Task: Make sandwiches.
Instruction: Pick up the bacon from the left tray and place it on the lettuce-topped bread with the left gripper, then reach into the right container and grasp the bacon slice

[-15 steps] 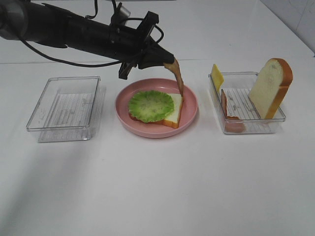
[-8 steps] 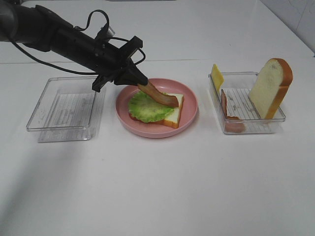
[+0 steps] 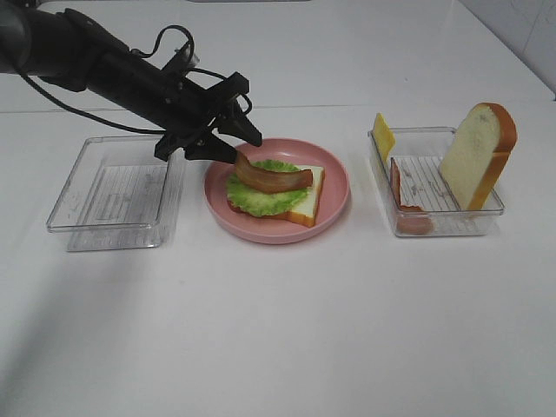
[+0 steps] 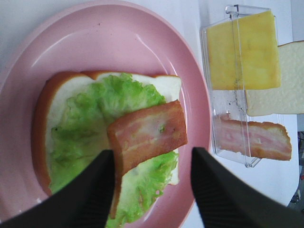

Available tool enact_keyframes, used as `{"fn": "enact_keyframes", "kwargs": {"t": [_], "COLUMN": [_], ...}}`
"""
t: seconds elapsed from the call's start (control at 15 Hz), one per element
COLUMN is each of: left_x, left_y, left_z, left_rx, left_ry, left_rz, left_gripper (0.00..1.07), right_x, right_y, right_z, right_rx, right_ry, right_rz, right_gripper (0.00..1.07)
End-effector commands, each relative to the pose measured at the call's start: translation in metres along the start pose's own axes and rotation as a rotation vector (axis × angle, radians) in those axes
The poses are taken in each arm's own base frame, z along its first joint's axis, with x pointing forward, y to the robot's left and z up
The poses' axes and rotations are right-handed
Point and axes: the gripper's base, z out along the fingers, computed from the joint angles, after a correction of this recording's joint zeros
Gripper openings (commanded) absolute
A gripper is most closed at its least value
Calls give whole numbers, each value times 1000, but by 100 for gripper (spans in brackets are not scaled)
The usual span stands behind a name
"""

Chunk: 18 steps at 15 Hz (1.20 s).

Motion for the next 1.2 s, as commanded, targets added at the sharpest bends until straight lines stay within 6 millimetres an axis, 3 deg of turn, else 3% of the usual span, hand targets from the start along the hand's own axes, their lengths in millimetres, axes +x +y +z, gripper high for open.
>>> {"fn": "enact_keyframes", "kwargs": {"t": [0.07, 0.2, 0.6, 0.93, 1.0, 1.2], "left_x": [-4, -5, 7, 38, 54, 83], "left_y": [-9, -20, -73, -103, -113, -123], "left_z": [-12, -30, -133, -216, -250, -286], "left_rx": [-18, -74, -340, -541, -624, -647], "left_ry": [-23, -32, -29, -25, -48, -119], "left_rz": [48, 156, 333, 338, 331, 345], "left_gripper": [70, 72, 72, 72, 72, 72], "right_x": [1, 1, 1, 1, 1, 1], "right_y": [0, 0, 0, 0, 0, 0], "right_z": [0, 0, 0, 0, 0, 0], "right_rx": [0, 0, 0, 0, 0, 0], "right_ry": [-14, -14, -14, -14, -14, -14], "right_rz": [-9, -9, -9, -9, -9, -9], "right_gripper": [81, 81, 81, 81, 81, 81]}}
